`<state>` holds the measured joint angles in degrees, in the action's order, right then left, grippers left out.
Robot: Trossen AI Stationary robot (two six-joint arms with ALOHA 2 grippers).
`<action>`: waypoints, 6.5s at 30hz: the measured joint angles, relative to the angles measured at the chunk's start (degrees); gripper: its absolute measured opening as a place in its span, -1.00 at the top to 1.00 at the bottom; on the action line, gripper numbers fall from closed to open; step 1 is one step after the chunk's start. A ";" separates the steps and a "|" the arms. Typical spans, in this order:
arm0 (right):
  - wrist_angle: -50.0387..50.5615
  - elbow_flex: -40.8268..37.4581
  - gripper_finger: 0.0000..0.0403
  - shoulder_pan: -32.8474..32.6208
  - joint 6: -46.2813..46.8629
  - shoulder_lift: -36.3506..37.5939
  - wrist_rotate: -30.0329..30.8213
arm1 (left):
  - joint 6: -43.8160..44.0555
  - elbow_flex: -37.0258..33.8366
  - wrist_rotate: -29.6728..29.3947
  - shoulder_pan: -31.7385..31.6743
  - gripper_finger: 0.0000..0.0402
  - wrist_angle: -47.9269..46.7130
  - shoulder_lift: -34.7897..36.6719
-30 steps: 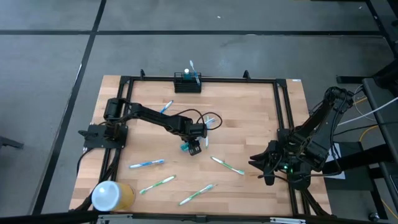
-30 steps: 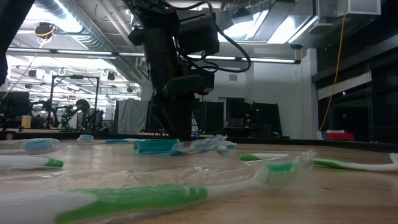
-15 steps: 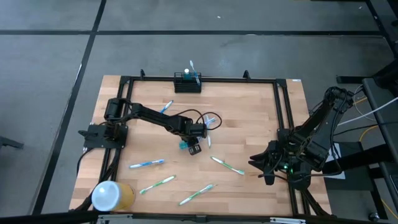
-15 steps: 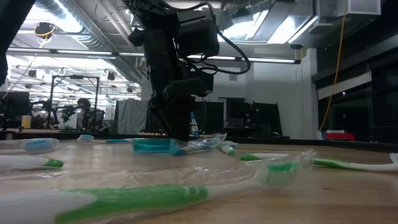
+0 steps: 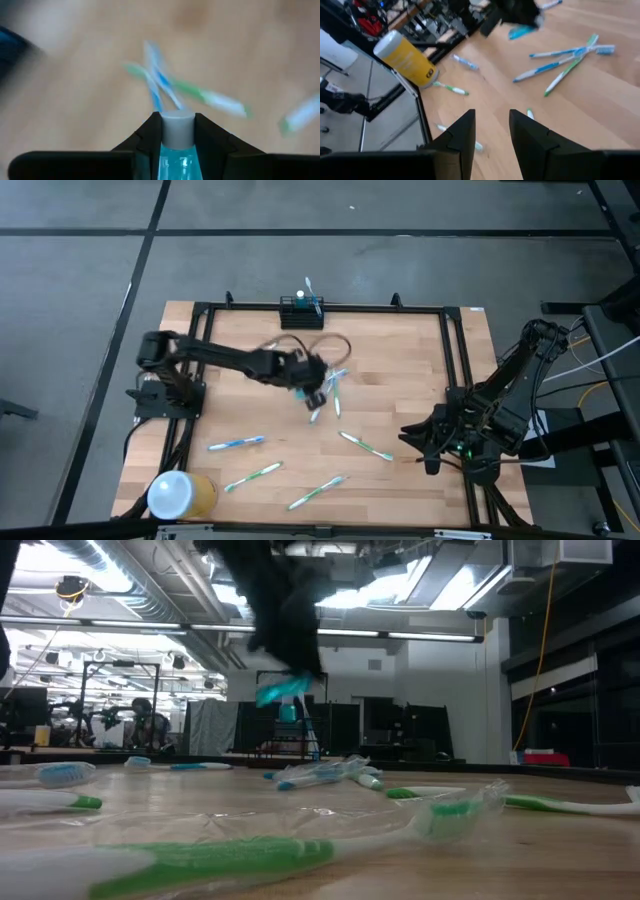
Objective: Pick & Place toothbrushing station
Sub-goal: Put the mouthwash into the wire organizer, then put the blue toothbrush into the wire organizer
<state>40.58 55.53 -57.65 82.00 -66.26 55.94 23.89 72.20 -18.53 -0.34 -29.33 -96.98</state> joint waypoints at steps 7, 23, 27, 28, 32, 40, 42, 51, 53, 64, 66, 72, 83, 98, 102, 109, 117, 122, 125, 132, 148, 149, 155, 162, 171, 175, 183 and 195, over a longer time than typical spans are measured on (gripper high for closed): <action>-1.15 0.02 0.40 0.00 -0.76 0.00 2.57 | 0.87 -1.12 -29.71 -3.15 0.59 11.13 12.87; -2.69 0.02 0.40 0.20 0.33 0.00 5.09 | 1.01 -29.83 -42.37 -13.21 0.59 68.80 10.51; -3.24 0.02 0.40 0.22 0.65 0.00 5.00 | 0.71 -28.17 -38.29 -15.85 0.59 74.47 3.46; -3.36 0.02 0.40 0.21 1.12 0.00 5.21 | 0.42 -27.63 -38.32 -16.58 0.59 75.71 1.95; -3.91 0.02 0.40 0.22 1.66 0.00 6.02 | -0.06 -25.32 -37.73 -19.51 0.59 79.04 -2.54; -4.19 0.02 0.40 0.22 2.24 -0.52 7.15 | 0.30 -22.01 -36.84 -23.88 0.59 79.49 -5.39; -4.19 0.02 0.40 0.22 2.44 -0.52 7.11 | -0.49 -22.01 -36.56 -24.77 0.59 79.28 -5.39; -4.17 0.02 0.40 0.22 2.69 -0.55 7.71 | -0.54 -22.01 -33.95 -26.05 0.59 78.62 -6.07; -4.17 0.02 0.40 0.22 2.84 -0.55 7.71 | 0.71 -22.05 -33.83 -26.07 0.59 78.72 -7.16; -4.19 0.02 0.40 0.22 4.53 -0.55 7.68 | 0.88 -22.05 -34.82 -25.91 0.59 82.97 -10.31; -4.19 0.02 0.40 0.22 4.33 -0.55 7.69 | -0.10 -22.05 -34.90 -25.64 0.59 82.75 -10.31; -4.18 0.02 0.40 0.22 4.12 -0.55 7.70 | -0.51 -22.05 -34.94 -25.58 0.59 82.69 -10.31; -4.19 0.02 0.40 0.22 4.24 -0.55 7.70 | -0.66 -22.05 -35.90 -25.57 0.40 82.65 -10.31; -4.19 0.02 0.40 0.22 4.32 -0.55 7.72 | -4.24 -22.08 -32.65 -23.82 0.59 82.24 -8.31; -4.19 0.02 0.40 0.22 3.97 -0.55 8.80 | -9.86 -22.12 -33.27 -22.82 0.59 80.43 -4.54; -4.19 0.02 0.40 0.22 2.41 -0.55 11.27 | -15.58 -23.26 -30.56 -22.91 0.59 61.37 8.12; -4.19 0.02 0.40 1.14 -0.15 -0.57 14.35 | -11.57 -24.13 -20.22 -22.91 0.59 18.28 29.53; -4.19 0.00 0.40 2.48 -0.21 -0.57 14.39 | 3.67 -24.15 -9.08 -22.80 0.48 -7.86 39.79; -4.19 0.00 0.40 2.84 -0.42 -0.57 15.06 | 9.76 -24.16 -2.59 -20.47 0.33 -18.42 41.99; -4.88 0.00 0.40 2.89 -0.42 -0.57 15.66 | 32.72 -24.20 3.40 -14.69 0.10 -30.72 39.74; -8.44 0.00 0.40 2.86 -0.56 -0.55 18.21 | 28.66 -24.98 1.77 -5.38 -0.13 -26.23 17.43; -8.90 0.00 0.40 2.86 -0.58 -0.55 18.23 | 28.40 -24.98 1.57 -5.39 -0.14 -26.10 16.10; -12.54 0.00 0.40 2.86 -2.39 -0.55 18.23 | 27.31 -24.98 -0.98 -5.40 -0.14 -24.92 11.22; -16.43 0.00 0.40 2.86 -5.85 -0.52 18.22 | 26.44 -25.95 -1.88 -6.41 -0.13 -23.86 8.59; -18.77 0.00 0.40 2.86 -7.53 -0.52 18.24 | 27.86 -32.94 0.34 -9.12 -0.11 -17.15 9.53; -19.57 0.00 0.40 2.86 -7.55 -0.50 18.24 | 27.86 -33.24 0.51 -9.61 0.08 -16.11 9.49; -20.11 0.00 0.40 2.86 -7.66 -0.50 19.33 | 27.44 -33.38 -0.14 -9.90 0.87 -13.11 9.23; -21.16 0.00 0.40 2.86 -7.68 -0.50 20.91 | 33.72 -33.43 -7.26 -5.60 0.99 -15.12 19.08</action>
<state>19.42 55.53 -54.78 74.33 -66.76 76.85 57.61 38.78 -25.80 -5.94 -44.45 -77.89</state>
